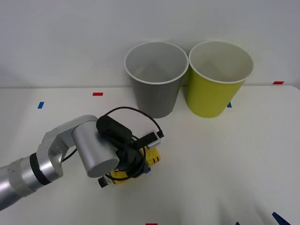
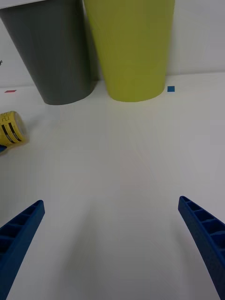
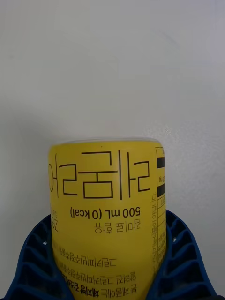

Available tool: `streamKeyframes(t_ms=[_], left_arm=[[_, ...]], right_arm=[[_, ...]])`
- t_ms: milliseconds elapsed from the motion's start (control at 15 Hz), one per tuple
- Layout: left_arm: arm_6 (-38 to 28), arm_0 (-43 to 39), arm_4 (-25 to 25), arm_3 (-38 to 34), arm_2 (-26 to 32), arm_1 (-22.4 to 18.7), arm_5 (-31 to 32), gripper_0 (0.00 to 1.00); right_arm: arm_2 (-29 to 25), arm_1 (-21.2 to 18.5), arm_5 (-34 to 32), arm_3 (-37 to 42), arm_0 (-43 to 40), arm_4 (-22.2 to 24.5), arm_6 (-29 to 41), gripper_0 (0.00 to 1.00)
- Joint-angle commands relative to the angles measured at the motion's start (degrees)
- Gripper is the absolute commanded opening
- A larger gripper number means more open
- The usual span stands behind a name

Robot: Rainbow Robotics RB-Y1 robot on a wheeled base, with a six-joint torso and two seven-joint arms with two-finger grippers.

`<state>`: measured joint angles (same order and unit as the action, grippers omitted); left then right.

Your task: Put cans in the gray bin and PET bottles in the light green bin.

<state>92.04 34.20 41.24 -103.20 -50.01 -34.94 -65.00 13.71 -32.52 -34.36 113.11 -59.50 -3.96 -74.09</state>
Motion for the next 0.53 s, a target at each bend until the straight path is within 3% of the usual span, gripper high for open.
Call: streamKeyframes(t_ms=[67,400,533], left_arm=[[-0.1,0.0,0.8,-0.7,0.0,-0.4,0.0,0.0],[-2.1,-0.1,-0.3,-11.1,1.2,-6.3,-0.1,0.0],[-1.6,-5.8,-1.0,-18.1,8.9,-7.1,-3.8,0.0]], right_arm=[[0.0,0.0,0.0,0.0,0.0,0.0,0.0,0.99],[0.0,0.0,0.0,0.0,0.0,0.0,0.0,0.99],[0.0,0.0,0.0,0.0,0.0,0.0,0.0,0.99]])
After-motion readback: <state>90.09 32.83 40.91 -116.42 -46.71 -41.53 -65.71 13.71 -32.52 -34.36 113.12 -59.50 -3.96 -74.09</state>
